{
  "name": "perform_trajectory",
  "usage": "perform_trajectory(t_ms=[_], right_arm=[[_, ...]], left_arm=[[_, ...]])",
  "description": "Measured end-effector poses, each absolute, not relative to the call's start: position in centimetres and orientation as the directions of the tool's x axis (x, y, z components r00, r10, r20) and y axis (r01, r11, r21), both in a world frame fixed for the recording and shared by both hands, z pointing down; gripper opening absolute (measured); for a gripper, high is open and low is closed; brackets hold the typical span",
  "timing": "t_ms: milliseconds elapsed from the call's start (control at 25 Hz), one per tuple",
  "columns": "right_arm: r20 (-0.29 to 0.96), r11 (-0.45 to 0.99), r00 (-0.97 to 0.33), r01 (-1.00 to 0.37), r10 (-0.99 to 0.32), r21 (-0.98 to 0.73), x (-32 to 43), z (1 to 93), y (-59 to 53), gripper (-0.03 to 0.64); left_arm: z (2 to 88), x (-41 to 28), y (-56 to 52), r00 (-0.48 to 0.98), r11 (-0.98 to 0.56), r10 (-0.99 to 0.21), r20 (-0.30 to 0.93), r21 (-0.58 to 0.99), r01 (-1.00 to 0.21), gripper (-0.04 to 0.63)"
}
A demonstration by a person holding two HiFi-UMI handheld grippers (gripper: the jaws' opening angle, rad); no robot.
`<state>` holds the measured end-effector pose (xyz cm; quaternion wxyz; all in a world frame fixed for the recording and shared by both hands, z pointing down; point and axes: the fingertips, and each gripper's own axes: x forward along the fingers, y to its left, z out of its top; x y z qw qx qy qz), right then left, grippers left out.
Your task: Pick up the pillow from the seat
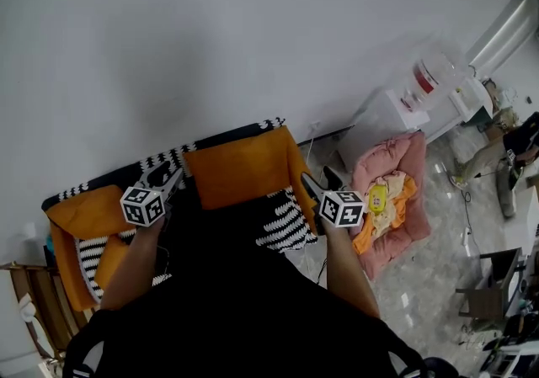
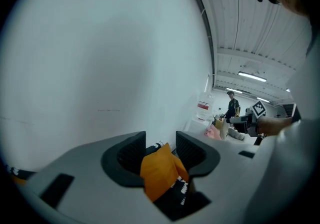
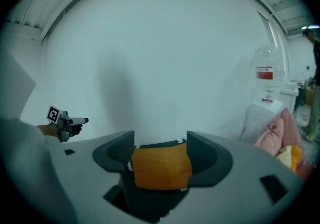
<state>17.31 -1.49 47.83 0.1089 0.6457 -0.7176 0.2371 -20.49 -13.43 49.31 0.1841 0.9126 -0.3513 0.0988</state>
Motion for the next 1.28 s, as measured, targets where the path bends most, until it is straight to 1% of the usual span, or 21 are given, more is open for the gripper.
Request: perform_trajectory(t_ms=[800,1280], right_arm=[[0.507,0.162,-0.258,-0.96,-0.822,-0.226,24.2,50.3,-9.0,0.336],[0.52,0.255,-0.349,-0.935,-0.779,-0.246,25.8,51.6,-13.5,0.337]], left_arm=[[50.9,-15.6,-15.6,0.638,-0.572,-0.68,0.361,0.283,-0.77,0.193],[51.3,-14.0,-15.8,0.566,-0.49,-0.73,0.383,0.284,-0.824,0.193]])
